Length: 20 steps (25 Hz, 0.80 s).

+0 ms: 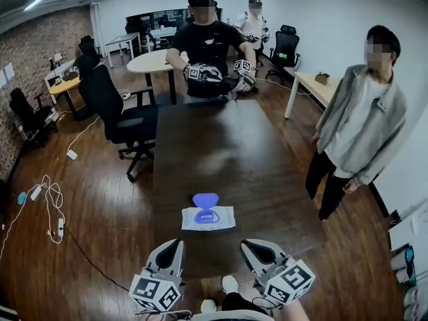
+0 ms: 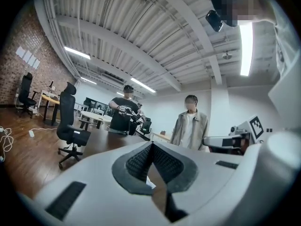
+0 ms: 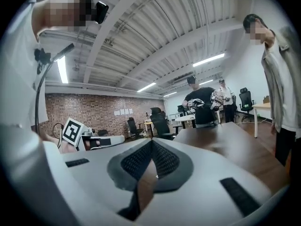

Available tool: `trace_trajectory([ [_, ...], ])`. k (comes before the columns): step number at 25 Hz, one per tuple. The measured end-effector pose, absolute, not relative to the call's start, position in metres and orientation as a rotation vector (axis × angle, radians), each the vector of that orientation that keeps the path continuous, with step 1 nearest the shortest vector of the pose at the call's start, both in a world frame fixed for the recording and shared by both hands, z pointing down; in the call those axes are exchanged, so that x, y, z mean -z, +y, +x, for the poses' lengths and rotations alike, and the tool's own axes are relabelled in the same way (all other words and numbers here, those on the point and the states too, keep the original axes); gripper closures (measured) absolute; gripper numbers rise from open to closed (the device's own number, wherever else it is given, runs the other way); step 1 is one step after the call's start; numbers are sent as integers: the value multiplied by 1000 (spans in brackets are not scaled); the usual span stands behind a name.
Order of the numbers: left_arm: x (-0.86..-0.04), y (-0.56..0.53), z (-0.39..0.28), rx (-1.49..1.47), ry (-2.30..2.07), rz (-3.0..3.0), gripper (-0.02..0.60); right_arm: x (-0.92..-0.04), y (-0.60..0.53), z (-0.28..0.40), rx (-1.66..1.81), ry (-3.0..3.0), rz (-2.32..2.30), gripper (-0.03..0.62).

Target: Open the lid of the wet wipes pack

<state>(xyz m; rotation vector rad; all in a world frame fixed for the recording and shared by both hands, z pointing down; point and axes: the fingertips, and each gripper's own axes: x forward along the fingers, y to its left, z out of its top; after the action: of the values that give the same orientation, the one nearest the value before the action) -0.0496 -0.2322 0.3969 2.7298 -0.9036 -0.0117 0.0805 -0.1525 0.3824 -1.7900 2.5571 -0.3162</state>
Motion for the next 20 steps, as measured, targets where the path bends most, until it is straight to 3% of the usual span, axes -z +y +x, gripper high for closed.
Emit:
trace_trajectory([
  [20, -389, -161, -52, 59, -800, 2738, 581, -361, -65, 57, 252, 2556, -1823, 586],
])
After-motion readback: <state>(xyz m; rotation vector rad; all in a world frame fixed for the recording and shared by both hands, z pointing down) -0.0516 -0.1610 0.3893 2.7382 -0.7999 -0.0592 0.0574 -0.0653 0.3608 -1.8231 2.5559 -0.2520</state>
